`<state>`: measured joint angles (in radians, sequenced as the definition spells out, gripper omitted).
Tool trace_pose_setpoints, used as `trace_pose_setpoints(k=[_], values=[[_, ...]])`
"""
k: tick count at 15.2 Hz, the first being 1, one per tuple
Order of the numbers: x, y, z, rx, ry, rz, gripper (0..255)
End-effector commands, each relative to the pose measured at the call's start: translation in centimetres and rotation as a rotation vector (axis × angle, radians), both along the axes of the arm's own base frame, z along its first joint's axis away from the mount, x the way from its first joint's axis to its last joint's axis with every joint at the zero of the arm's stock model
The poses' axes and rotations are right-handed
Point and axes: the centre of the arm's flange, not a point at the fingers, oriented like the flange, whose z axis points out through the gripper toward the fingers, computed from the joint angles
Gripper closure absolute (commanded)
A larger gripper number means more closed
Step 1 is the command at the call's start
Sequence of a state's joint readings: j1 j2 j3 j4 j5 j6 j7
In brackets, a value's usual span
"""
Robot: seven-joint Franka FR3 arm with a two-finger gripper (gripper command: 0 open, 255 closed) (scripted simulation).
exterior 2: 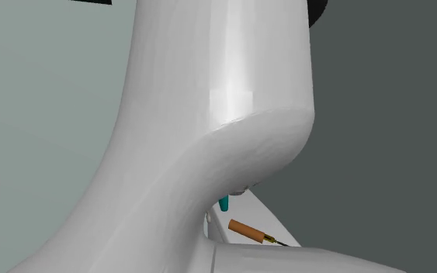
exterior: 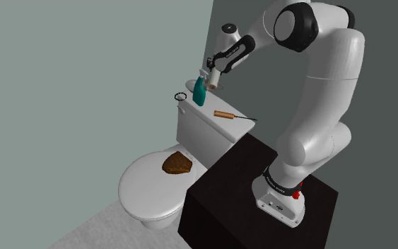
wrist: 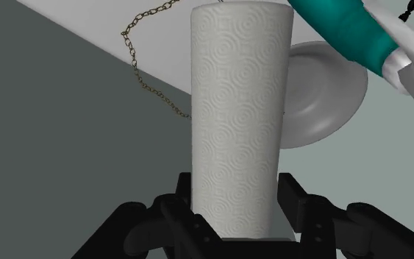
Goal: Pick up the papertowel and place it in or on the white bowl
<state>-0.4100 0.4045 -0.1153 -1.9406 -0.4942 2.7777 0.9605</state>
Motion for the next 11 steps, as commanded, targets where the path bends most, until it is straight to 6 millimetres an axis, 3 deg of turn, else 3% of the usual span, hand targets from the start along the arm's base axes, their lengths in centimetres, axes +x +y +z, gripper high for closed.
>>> trace_pose_setpoints(k=[1,8,11], values=[[2.4,0.1,0.4,0.001,0.001,0.0,255],[12.2,1.0,0.9,0.001,0.001,0.0,255],[12.2,1.0,-0.7,0.001,0.001,0.0,255]])
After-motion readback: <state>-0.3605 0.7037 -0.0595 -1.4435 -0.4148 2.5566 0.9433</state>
